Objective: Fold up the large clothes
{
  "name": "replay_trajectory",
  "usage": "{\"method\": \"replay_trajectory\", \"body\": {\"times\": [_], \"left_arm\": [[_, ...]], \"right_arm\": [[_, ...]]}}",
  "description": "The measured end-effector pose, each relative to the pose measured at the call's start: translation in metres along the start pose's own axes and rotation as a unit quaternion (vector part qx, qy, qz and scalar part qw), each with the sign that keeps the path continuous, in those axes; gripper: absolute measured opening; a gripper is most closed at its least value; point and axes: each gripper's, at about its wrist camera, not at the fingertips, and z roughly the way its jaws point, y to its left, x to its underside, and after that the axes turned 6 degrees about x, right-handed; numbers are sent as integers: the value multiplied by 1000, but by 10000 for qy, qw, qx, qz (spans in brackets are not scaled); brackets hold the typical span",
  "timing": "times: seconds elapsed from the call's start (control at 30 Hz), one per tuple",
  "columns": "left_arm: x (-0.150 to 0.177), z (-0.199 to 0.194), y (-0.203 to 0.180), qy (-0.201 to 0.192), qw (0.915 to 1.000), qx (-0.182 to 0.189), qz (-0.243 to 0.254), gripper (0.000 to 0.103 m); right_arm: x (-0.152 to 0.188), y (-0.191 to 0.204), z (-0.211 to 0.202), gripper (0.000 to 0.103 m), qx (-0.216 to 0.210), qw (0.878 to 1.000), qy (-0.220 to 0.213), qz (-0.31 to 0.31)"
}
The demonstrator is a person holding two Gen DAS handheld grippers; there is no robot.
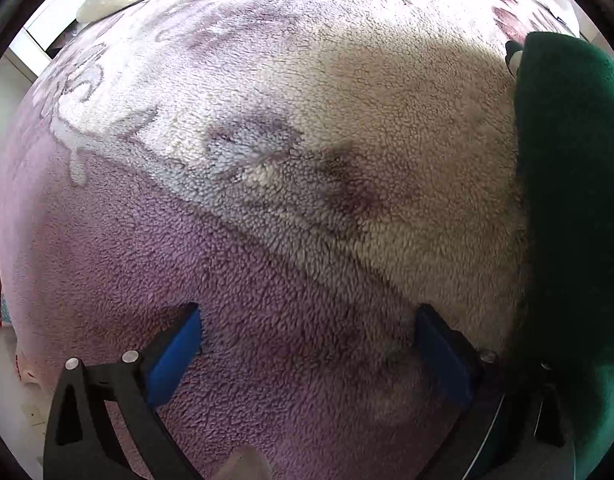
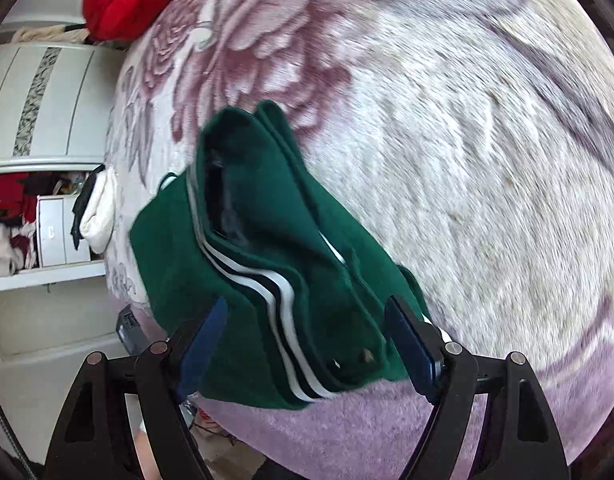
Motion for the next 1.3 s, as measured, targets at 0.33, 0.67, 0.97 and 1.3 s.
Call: {"method": "replay_trajectory", "body": {"times": [0.33,0.67,0.97,1.3], "left_arm": [[-21,-46,0,2,9986,111,-511,103],[-63,-90,-50,-471,9975,460,-243,103],[-68,-75,-66,-316,9987,402,-66,103],[-62,-77,-70,-265,9993,247,62,103]], "right_arm": [[-114,93,88,4,-617,9941,891,-47],[-151,142,76,3,420,9958,98,-805],[-93,65,25,54,455,9965,530,-451],[2,23,51,4,482,9952,852,16]]}}
